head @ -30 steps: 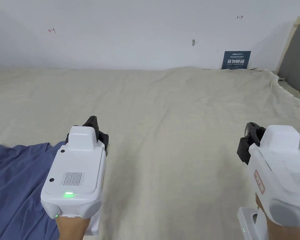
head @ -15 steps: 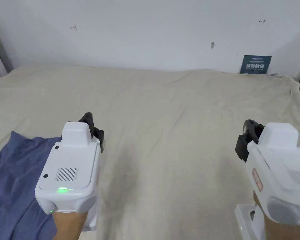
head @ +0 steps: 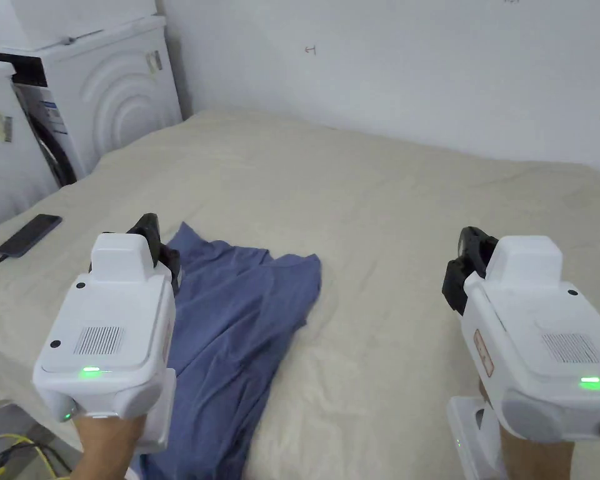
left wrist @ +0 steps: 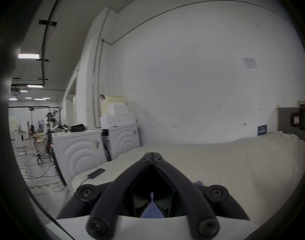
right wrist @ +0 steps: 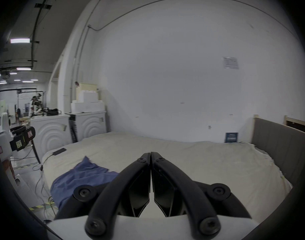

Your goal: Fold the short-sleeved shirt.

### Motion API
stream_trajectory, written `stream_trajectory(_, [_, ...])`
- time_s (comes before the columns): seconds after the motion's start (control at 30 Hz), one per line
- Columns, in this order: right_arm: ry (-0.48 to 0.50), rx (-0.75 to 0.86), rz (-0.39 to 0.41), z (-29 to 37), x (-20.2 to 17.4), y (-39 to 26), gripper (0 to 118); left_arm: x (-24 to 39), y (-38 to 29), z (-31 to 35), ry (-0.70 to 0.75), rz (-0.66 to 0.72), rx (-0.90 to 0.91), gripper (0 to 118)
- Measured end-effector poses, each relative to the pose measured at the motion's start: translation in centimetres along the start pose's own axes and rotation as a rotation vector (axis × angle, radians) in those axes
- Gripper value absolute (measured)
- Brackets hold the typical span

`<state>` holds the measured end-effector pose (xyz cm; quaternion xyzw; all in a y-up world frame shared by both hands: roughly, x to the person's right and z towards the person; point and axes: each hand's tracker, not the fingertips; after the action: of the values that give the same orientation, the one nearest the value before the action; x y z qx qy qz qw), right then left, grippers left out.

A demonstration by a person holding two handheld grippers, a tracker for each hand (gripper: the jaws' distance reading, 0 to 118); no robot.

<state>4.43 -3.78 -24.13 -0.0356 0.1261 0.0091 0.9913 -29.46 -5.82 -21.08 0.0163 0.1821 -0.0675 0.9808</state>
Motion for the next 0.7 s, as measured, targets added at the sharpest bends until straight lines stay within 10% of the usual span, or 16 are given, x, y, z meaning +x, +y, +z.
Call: stream_trajectory(0.7, [0.164,-0.035,0.008,-2.3,-6.5,-0.5,0,-8.3,-2.5,2.5,0.172,0.016,-0.053,0])
